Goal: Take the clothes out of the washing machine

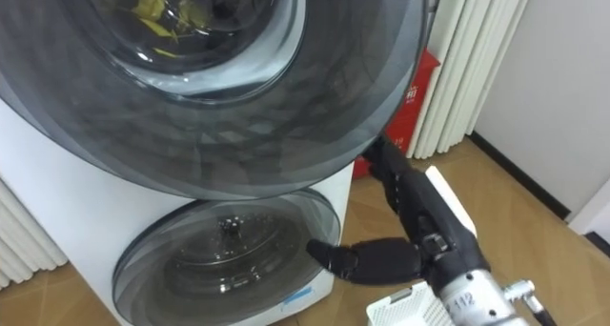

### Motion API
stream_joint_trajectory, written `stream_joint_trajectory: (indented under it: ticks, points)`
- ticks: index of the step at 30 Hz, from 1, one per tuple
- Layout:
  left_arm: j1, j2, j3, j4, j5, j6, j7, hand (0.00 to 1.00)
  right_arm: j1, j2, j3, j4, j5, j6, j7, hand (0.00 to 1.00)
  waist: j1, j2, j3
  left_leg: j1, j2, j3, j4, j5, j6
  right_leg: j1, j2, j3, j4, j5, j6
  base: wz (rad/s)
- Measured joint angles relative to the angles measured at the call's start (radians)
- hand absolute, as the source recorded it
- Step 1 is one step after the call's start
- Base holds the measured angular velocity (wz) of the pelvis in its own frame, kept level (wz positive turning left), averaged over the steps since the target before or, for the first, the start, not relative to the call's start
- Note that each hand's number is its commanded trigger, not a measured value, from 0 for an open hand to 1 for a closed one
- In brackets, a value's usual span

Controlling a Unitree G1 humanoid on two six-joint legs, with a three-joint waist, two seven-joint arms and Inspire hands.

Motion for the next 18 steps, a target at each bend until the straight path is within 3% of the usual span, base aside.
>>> stream_joint_trajectory:
  ticks: [5,14,18]
  points:
    - [-0.001,0.000,-0.002,0.000,0.009,0.000,0.008,0.00,0.045,0.003,0.029,0.000,-0.042,0.000,0.068,0.00,-0.001,0.000,0.0005,0.002,0.001,0.000,0.000,-0.001,-0.001,0.005,0.000,0.000,-0.007,0.000,-0.001,0.00]
    - [-0.021,0.003,-0.051,-0.001,0.012,0.005,0.004,0.00,0.042,0.002,0.038,0.000,-0.078,0.002,0.151,0.00,0.001,0.001,0.0039,-0.006,0.002,0.000,-0.002,-0.001,-0.001,-0.002,0.001,-0.001,-0.013,0.002,-0.002,0.00]
    - [-0.030,0.007,-0.058,-0.004,0.015,0.005,-0.007,0.00,0.042,0.000,0.049,0.000,-0.102,0.010,0.195,0.00,0.021,-0.001,0.0063,-0.007,0.003,0.002,0.000,-0.001,-0.001,-0.011,0.004,0.001,-0.005,0.002,-0.003,-0.08]
